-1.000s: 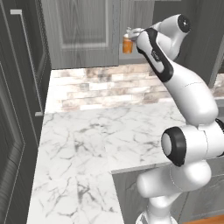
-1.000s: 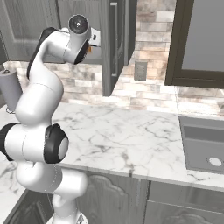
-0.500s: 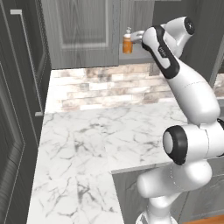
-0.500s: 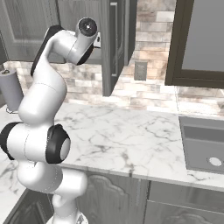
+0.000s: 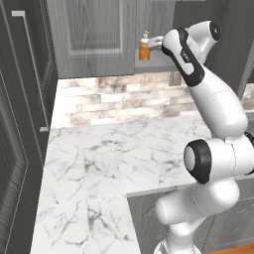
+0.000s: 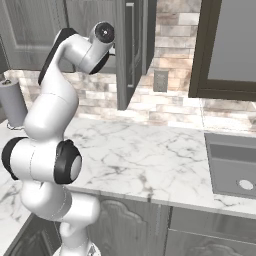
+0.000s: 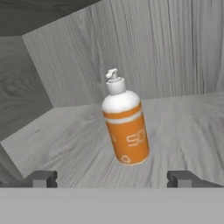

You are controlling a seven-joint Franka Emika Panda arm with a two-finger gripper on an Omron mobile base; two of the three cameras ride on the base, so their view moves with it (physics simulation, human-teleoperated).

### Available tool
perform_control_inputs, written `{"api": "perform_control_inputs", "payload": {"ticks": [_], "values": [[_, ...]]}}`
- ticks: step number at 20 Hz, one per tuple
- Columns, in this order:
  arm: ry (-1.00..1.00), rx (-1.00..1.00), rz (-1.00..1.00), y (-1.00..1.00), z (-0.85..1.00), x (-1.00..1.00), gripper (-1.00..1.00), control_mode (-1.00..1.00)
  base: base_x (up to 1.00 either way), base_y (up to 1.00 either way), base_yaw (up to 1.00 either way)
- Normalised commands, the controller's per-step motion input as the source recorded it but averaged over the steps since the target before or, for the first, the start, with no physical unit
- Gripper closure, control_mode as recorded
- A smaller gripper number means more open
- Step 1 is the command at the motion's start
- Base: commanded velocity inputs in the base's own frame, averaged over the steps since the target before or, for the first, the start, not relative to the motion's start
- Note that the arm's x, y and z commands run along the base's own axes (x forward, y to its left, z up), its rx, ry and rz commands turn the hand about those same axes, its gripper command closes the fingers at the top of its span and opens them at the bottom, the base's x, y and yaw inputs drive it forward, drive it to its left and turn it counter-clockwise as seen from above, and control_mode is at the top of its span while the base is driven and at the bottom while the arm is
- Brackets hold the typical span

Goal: Open the cabinet. Pick the soap dispenser and place it next to the sink. Then close the cabinet.

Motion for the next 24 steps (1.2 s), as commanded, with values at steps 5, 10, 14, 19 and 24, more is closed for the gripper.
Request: {"api": "perform_control_inputs", "payload": {"ticks": [5, 10, 14, 19, 24], "values": [[0.00, 0.00, 0.00, 0.14, 0.00, 0.35, -1.00, -1.00, 0.00, 0.00, 0.00], [0.00, 0.00, 0.00, 0.11, 0.00, 0.38, -1.00, -1.00, 0.00, 0.00, 0.00], [0.00, 0.00, 0.00, 0.00, 0.00, 0.26, -1.00, -1.00, 0.00, 0.00, 0.00], [0.00, 0.00, 0.00, 0.00, 0.00, 0.20, -1.00, -1.00, 0.00, 0.00, 0.00], [0.00, 0.00, 0.00, 0.00, 0.00, 0.01, -1.00, -1.00, 0.00, 0.00, 0.00]]}}
